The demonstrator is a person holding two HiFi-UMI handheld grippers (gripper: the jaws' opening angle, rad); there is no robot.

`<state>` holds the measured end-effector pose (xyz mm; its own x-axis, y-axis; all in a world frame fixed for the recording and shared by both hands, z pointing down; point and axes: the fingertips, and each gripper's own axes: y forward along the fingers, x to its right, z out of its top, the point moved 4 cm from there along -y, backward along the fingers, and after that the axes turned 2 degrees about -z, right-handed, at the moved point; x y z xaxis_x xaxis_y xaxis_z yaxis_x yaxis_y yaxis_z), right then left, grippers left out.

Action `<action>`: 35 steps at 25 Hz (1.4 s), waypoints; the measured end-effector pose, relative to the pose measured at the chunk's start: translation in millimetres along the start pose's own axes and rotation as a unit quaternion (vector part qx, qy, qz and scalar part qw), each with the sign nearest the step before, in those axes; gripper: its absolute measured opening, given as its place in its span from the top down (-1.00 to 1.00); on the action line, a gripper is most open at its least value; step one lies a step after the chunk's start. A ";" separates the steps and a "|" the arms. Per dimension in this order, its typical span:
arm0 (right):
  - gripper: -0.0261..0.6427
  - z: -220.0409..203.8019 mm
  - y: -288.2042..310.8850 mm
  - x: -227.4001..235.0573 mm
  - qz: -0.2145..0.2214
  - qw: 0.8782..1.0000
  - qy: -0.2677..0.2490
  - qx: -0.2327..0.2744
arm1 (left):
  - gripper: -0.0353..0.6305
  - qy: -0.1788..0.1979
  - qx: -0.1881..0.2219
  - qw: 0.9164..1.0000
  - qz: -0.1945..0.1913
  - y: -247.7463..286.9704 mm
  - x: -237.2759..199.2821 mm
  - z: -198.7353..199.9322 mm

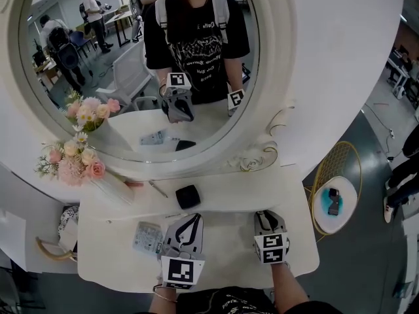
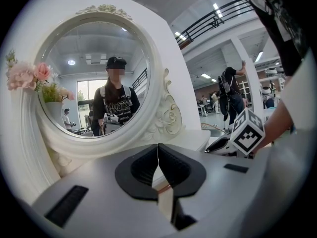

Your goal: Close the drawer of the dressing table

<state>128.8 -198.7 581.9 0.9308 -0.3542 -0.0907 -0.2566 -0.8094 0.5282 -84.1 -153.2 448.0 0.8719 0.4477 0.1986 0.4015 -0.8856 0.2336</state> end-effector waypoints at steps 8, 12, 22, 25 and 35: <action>0.62 0.5 2.6 -0.4 0.000 1.000 0.002 -0.001 | 0.84 0.000 -0.004 1.000 0.007 -2.7 -5.5 -1.7; 0.62 1.6 3.4 -0.2 0.001 1.000 0.002 -0.001 | 0.84 0.003 -0.003 1.000 0.004 -0.9 -3.4 -3.1; 0.62 2.9 4.6 -0.3 0.000 1.000 0.003 0.000 | 0.84 0.001 -0.008 1.000 0.007 -2.5 -3.9 -4.6; 0.62 3.0 4.3 -0.1 0.000 1.000 0.002 0.000 | 0.84 0.002 -0.007 1.000 0.007 -2.7 -3.1 -4.2; 0.62 2.3 5.9 0.2 0.001 1.000 0.004 0.002 | 0.84 0.004 -0.009 1.000 0.009 -2.5 -2.2 -2.6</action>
<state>126.9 -204.7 583.1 0.9322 -0.3523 -0.0833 -0.2593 -0.8105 0.5252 -87.7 -151.6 449.5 0.8766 0.4328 0.2104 0.3810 -0.8912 0.2462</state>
